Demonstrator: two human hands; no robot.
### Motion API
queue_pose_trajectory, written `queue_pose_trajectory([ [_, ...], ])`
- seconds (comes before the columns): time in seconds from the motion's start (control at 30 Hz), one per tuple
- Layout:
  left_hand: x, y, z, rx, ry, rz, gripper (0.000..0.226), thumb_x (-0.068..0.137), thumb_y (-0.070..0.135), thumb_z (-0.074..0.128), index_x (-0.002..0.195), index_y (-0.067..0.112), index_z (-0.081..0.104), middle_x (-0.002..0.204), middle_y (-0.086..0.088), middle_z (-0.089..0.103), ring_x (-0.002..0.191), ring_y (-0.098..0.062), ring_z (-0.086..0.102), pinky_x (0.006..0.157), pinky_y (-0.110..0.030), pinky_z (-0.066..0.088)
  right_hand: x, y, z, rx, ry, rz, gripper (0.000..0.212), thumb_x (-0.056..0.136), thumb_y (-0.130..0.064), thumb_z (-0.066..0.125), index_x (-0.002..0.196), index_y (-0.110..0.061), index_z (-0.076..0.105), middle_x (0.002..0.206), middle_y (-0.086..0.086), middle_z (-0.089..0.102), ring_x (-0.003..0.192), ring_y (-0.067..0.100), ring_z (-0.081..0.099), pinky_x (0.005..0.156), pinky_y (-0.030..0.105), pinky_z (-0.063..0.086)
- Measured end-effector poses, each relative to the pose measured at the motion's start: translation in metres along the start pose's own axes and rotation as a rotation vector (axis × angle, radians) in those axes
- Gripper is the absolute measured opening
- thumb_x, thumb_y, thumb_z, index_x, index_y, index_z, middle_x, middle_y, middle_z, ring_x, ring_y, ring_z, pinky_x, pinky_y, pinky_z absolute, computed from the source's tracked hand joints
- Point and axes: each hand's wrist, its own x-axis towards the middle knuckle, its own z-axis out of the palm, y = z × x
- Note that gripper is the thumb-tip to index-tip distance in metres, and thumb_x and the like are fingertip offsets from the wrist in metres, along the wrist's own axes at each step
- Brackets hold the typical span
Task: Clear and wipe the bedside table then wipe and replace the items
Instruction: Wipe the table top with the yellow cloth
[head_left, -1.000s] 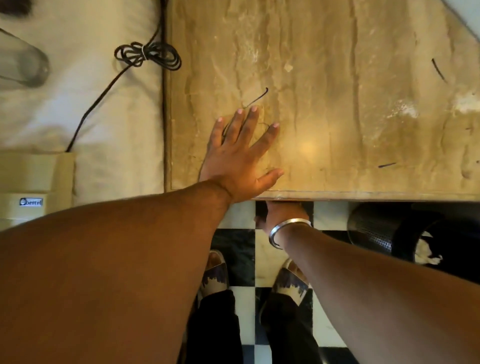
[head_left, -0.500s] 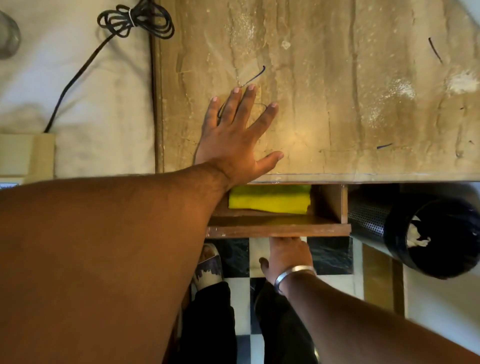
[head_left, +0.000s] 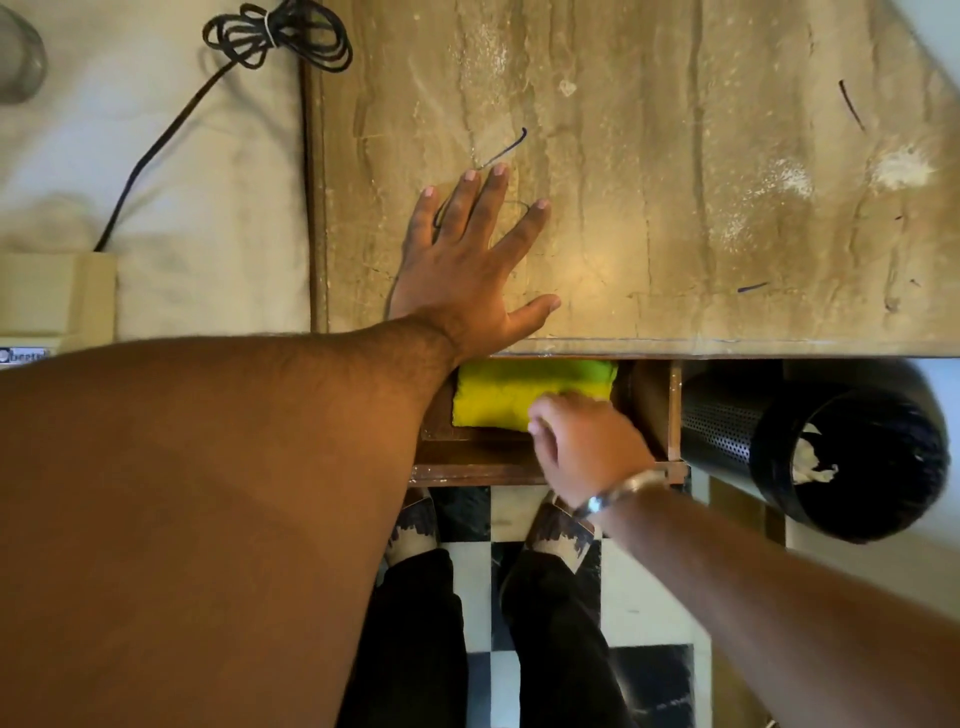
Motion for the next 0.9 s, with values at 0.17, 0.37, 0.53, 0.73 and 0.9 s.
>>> queue_pose_trajectory([
  [0.17,0.0,-0.001,0.001,0.002,0.023,0.003,0.088,0.084,0.08,0.029,0.158,0.035,0.013,0.167,-0.012,0.005,0.154,-0.034,0.006,0.121,-0.059,0.005,0.078,0.009,0.015,-0.294,-0.298,0.074,0.059,0.095,-0.033,0.047,0.146,-0.012,0.025,0.148,0.014,0.036,0.129,0.035,0.042,0.102,0.041,0.039],
  [0.37,0.002,-0.002,0.008,0.004,0.037,0.007,0.089,0.083,0.081,0.029,0.158,0.035,0.012,0.168,-0.012,0.004,0.154,-0.034,0.004,0.122,-0.058,0.004,0.107,0.014,0.047,-0.093,0.002,0.206,0.057,0.098,-0.024,0.033,0.151,-0.017,0.013,0.159,0.007,0.012,0.144,0.029,0.016,0.116,0.041,0.016],
  [0.53,0.001,-0.001,0.006,0.001,0.026,0.0,0.089,0.084,0.08,0.029,0.158,0.035,0.012,0.168,-0.011,0.004,0.154,-0.033,0.004,0.122,-0.058,0.004,0.079,0.011,0.028,-0.33,-0.102,0.038,0.043,0.087,-0.018,0.052,0.13,-0.014,0.051,0.137,0.013,0.05,0.124,0.035,0.048,0.098,0.043,0.043],
  [0.73,0.0,-0.001,0.005,0.015,0.021,-0.007,0.088,0.084,0.079,0.029,0.158,0.035,0.011,0.168,-0.011,0.003,0.154,-0.033,0.003,0.122,-0.057,0.004,0.056,0.022,0.019,-0.156,-0.177,-0.024,0.034,0.082,-0.018,0.06,0.111,-0.02,0.043,0.102,0.012,0.066,0.092,0.036,0.063,0.071,0.04,0.051],
  [0.9,-0.001,-0.001,0.004,0.012,-0.006,-0.015,0.087,0.084,0.079,0.03,0.158,0.036,0.012,0.168,-0.01,0.004,0.154,-0.033,0.004,0.122,-0.057,0.003,0.019,0.026,-0.017,-0.054,-0.185,-0.068,0.046,0.082,-0.045,0.063,0.114,-0.021,0.042,0.103,0.009,0.064,0.093,0.033,0.062,0.066,0.034,0.046],
])
